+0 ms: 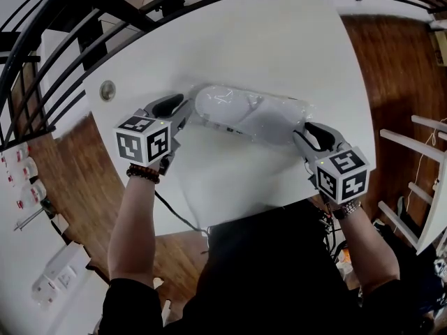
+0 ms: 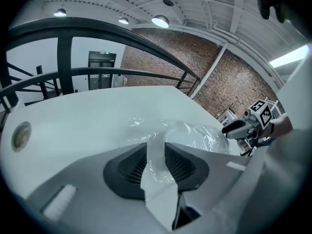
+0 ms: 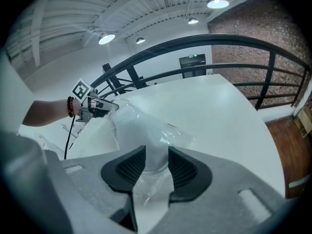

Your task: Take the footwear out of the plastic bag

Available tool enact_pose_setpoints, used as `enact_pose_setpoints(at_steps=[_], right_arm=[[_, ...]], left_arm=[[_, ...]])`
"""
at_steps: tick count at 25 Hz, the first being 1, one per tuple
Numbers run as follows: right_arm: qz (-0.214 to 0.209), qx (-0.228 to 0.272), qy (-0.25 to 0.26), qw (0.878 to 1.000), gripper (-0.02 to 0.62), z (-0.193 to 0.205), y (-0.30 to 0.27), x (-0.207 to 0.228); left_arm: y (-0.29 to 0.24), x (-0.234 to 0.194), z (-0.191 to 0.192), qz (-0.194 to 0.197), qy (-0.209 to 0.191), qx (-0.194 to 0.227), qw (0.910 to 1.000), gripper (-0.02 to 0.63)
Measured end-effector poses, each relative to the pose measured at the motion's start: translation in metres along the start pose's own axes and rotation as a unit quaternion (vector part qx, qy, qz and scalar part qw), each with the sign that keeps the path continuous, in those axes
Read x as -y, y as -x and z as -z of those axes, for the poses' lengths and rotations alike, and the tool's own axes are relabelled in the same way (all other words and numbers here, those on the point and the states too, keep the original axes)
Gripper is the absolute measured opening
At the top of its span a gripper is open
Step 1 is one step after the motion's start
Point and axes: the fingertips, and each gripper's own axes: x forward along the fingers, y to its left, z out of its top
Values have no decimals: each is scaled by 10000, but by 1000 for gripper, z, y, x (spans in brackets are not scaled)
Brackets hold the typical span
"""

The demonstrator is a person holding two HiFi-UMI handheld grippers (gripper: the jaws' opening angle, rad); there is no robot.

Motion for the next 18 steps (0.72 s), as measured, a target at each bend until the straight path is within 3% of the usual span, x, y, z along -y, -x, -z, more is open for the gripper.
enact_pose_setpoints(at_steps=[8,18], right_arm=[[55,-4,108,9999,127,-5,2,10],[110,92,59,9999,140,-3,10,18]], left_arm=[[4,26,12,802,15,-270,9964,138],[5,50,36,1741,610,-709,9803,138]])
